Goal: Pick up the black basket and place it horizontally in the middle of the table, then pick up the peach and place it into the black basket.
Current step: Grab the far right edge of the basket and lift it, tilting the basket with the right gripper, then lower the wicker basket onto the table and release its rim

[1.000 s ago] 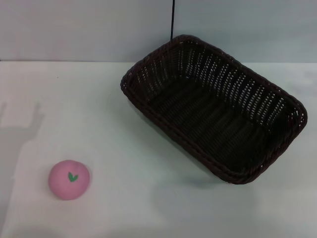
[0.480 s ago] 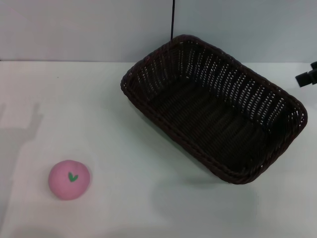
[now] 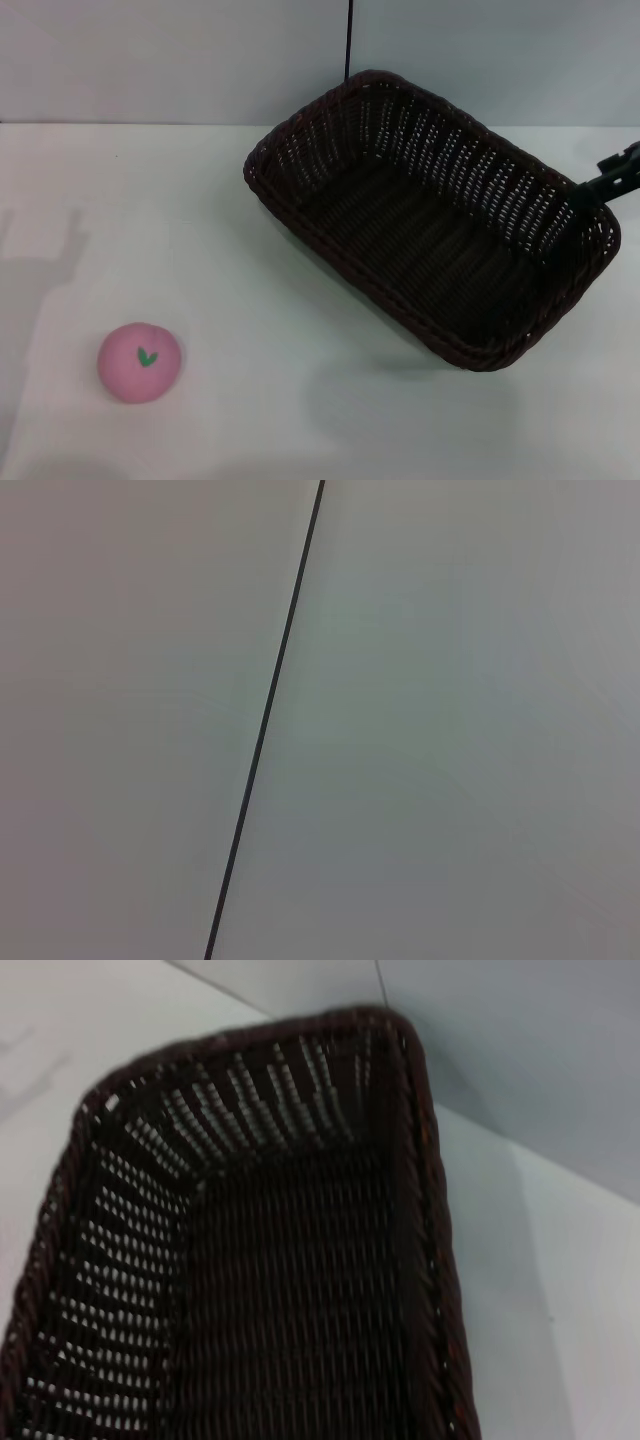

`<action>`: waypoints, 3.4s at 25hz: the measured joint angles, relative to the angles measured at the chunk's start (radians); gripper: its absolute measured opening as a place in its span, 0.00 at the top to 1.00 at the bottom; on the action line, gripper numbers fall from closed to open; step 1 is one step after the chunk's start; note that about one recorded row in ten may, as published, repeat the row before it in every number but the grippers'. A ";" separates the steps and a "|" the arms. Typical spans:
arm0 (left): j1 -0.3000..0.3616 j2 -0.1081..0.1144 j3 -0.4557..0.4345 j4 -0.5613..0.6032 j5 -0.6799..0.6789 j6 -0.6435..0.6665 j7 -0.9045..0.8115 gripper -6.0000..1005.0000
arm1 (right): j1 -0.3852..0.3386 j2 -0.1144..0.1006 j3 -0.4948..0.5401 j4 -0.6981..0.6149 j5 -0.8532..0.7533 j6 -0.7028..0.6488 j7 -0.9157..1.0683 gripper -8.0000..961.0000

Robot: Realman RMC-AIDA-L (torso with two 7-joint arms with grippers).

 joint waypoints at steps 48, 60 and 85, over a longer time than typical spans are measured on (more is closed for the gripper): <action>-0.001 0.000 0.008 -0.007 -0.001 -0.001 0.000 0.16 | -0.142 -0.037 0.171 -0.002 0.483 -0.124 -0.386 0.79; -0.006 -0.003 0.043 -0.016 0.000 0.009 -0.032 0.16 | -0.038 -0.091 0.151 0.013 0.419 -0.198 -0.638 0.79; 0.028 -0.002 0.117 -0.029 0.000 0.044 -0.054 0.16 | 0.049 -0.005 0.036 0.228 0.372 0.149 -0.882 0.78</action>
